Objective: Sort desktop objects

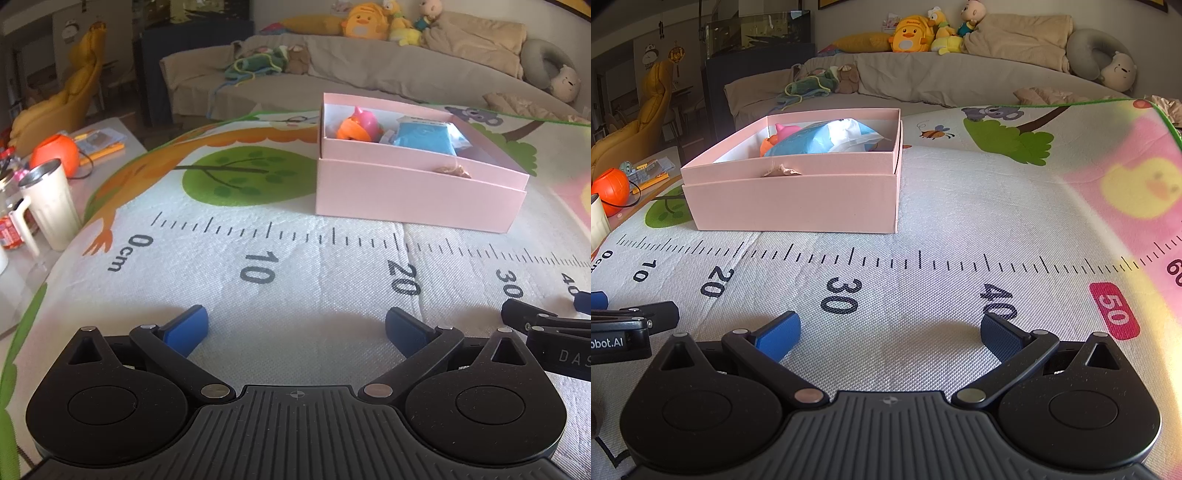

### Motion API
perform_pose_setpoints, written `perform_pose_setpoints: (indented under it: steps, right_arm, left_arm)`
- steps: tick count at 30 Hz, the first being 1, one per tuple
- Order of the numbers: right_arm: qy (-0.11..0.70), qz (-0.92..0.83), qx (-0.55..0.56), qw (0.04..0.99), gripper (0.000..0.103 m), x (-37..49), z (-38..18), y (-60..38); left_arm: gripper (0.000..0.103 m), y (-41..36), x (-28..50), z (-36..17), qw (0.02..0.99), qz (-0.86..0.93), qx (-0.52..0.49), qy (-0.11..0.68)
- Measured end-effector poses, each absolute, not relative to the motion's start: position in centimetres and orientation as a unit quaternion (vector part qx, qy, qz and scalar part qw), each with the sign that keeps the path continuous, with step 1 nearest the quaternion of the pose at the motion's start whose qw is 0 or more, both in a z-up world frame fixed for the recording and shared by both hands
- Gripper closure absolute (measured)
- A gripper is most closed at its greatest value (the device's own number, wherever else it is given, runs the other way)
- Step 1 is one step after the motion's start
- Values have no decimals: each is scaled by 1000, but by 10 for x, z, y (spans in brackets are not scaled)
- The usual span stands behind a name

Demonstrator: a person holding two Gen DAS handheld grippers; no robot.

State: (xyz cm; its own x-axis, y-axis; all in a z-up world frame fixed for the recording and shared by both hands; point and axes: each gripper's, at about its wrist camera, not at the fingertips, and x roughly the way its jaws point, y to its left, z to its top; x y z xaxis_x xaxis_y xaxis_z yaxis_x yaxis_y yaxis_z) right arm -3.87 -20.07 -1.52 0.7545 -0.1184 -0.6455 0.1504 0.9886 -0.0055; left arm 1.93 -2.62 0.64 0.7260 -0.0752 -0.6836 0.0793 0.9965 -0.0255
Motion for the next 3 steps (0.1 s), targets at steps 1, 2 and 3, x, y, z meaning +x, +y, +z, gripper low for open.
perform_pose_setpoints:
  steps: [1,2,3]
  right_arm:
    - [343,-72,23,936,0,-39,-15,-201]
    - [343,-72,23,936,0,-39,-15,-201]
    - [343,-72,23,936,0,-39,-15,-201]
  left_arm:
    - [0,-26,19,6,929,-42,4,368]
    - [0,-26,19,6,929,-42,5,368]
    - [0,-26,19,6,929,-43,5,368]
